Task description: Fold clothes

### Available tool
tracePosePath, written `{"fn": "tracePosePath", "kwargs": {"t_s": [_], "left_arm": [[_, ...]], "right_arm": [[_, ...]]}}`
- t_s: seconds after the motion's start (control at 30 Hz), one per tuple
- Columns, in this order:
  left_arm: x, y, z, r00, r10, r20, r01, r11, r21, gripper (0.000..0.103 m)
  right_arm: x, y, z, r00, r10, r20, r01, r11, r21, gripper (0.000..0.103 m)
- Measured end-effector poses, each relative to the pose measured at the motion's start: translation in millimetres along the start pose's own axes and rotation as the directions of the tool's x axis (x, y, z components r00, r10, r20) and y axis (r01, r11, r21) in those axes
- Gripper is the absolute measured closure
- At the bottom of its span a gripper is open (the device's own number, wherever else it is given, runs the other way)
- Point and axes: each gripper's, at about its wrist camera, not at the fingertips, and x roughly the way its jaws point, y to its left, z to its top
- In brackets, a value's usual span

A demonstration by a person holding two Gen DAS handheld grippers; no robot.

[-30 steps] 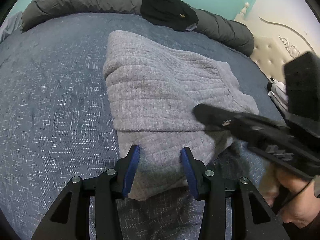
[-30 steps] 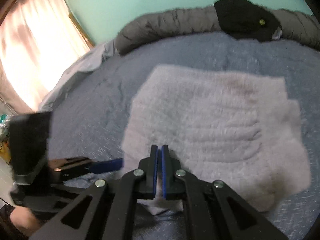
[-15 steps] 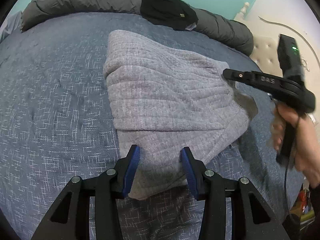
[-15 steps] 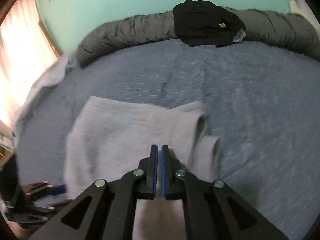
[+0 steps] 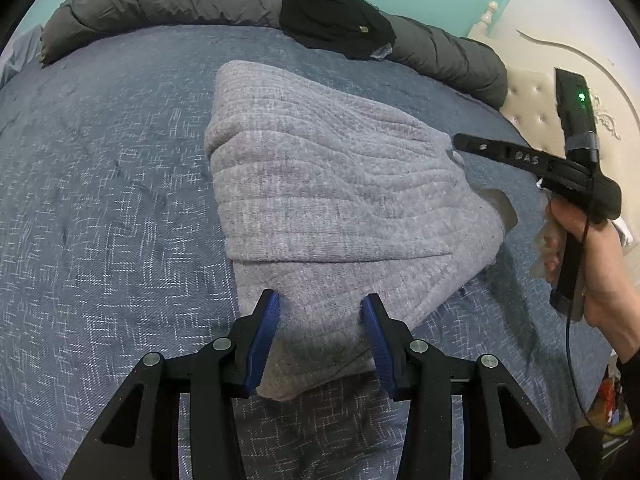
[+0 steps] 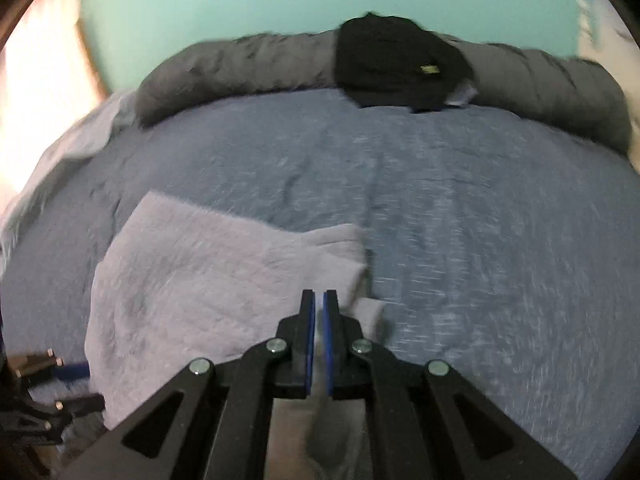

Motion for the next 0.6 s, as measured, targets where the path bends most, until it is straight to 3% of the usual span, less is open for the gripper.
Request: {"fn": "tracePosePath", "kwargs": {"t_s": [0.07, 0.2, 0.3, 0.47, 0.6], "left_arm": [[1, 1, 1, 1.000, -0.004, 0.000, 0.004, 1.000, 0.000, 0.057], [2, 5, 2, 1.000, -0.021, -0.001, 0.021, 1.000, -0.005, 0.056], [0, 8, 3, 1.000, -0.030, -0.001, 0.030, 1.000, -0.009, 0.056], [-19, 12, 3, 0.999, -0.035, 0.026, 0.036, 0.999, -0.023, 0.056], [-34, 22, -2, 0.999, -0.023, 0.050, 0.025, 0.999, -0.047, 0.056]], "right_arm": [[15, 4, -6, 0.998, -0.017, -0.063, 0.015, 1.000, -0.027, 0.101], [24, -7, -6, 0.996, 0.017, -0.093, -0.013, 0.999, 0.034, 0.102], [-2, -8, -3, 1.000, 0.005, -0.025, -0.004, 0.998, 0.055, 0.101], [-67, -16, -31, 0.992, 0.051, 0.115, -0.075, 0.974, 0.213, 0.101], [-79, 3, -48, 0.984, 0.113, 0.137, -0.149, 0.943, 0.296, 0.097]]}}
